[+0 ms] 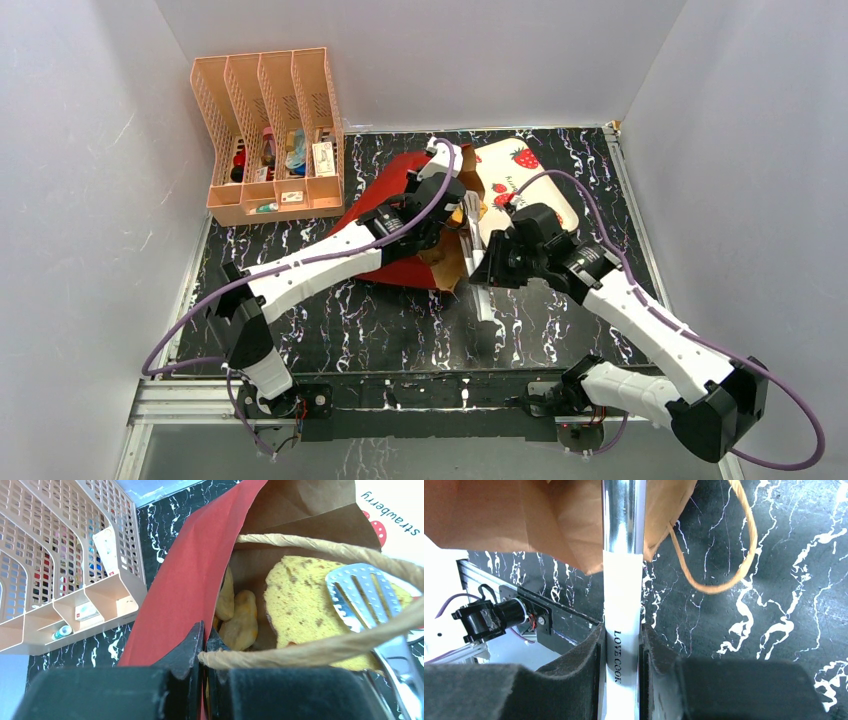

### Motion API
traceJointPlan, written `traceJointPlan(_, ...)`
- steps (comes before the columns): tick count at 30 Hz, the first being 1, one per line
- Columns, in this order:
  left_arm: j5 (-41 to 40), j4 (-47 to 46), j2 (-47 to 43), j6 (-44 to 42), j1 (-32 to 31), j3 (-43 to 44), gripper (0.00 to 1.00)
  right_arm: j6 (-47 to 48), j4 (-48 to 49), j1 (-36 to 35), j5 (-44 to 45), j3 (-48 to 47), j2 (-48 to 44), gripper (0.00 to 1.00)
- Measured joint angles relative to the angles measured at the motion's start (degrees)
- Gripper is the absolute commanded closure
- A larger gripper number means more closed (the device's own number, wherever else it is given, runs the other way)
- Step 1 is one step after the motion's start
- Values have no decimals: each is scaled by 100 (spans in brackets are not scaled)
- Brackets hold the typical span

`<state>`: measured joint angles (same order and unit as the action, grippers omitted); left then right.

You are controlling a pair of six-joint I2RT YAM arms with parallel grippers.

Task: Take the fake bread out of the paper bag
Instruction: Take out the fake bread from the paper bag.

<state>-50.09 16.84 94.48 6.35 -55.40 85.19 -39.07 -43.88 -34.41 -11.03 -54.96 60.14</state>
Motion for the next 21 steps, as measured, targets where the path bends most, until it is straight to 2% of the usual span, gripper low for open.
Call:
traceJointPlan(9, 201, 63, 26, 101, 234, -26, 100, -173, -466, -2, 149, -26, -619, 100)
traceJointPlan(21, 621, 9, -330, 286, 494, -402, 100, -741, -1040, -4, 697, -476, -953, 100)
